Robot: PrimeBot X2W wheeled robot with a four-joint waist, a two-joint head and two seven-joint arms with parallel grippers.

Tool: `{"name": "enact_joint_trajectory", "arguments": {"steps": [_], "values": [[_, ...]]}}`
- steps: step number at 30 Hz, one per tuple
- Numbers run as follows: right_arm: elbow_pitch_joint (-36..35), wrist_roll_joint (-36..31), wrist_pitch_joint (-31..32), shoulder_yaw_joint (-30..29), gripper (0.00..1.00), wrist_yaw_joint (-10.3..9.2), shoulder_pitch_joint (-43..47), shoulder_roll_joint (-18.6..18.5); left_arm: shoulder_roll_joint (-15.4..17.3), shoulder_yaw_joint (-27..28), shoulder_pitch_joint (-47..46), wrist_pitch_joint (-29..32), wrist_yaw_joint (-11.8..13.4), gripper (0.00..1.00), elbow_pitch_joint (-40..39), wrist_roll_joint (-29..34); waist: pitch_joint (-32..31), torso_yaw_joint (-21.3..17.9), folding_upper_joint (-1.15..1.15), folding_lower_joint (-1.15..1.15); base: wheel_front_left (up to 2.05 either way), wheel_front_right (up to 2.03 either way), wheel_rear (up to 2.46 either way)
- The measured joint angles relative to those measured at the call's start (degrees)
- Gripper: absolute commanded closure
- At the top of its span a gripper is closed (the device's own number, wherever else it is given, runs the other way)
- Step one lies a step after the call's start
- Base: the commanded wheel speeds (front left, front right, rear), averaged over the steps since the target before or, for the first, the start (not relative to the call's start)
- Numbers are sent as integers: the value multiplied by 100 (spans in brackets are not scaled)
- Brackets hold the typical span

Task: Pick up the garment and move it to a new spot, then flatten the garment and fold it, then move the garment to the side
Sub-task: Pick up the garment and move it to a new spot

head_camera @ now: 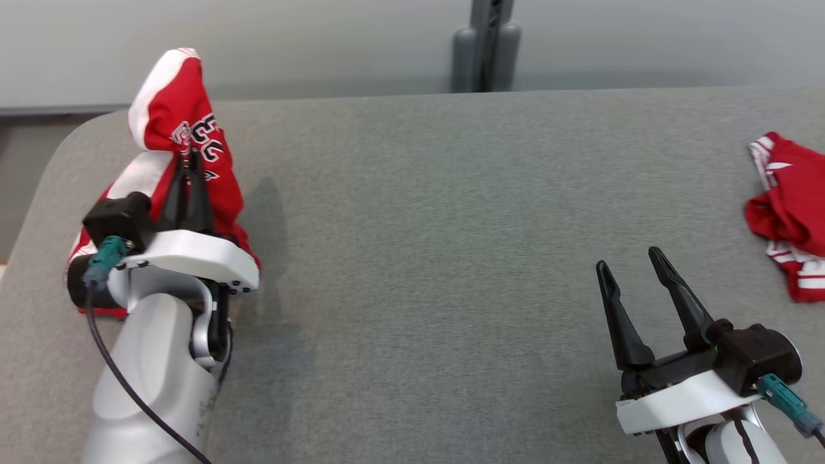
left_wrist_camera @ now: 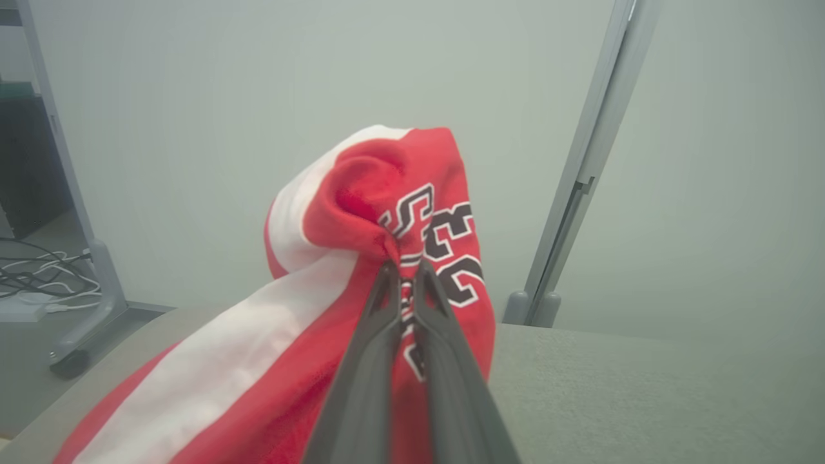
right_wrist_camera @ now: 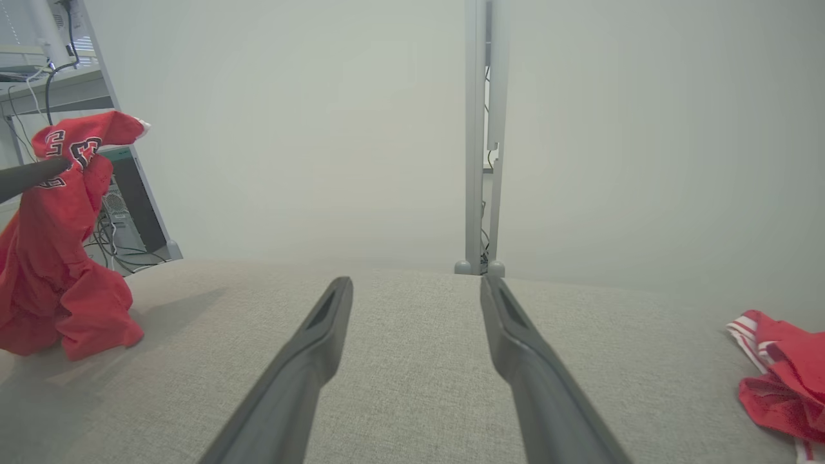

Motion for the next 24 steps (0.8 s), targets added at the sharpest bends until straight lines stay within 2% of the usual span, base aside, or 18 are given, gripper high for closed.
{"name": "enact_joint_trajectory", "arguments": {"steps": [9,18,24], "values": [[-89,13,1,-213,0,0,132,109,-219,-712,378,292,38,100,-738,110,-257,-678,0,0,0,0,0],[-134,13,1,-334,0,0,154,162,-285,-1586,471,649,116,100,-994,84,-262,-1302,0,0,0,0,0],[-145,35,1,-301,0,0,102,185,-296,-2297,350,738,197,100,-1014,-188,-158,-1628,0,0,0,0,0]]}}
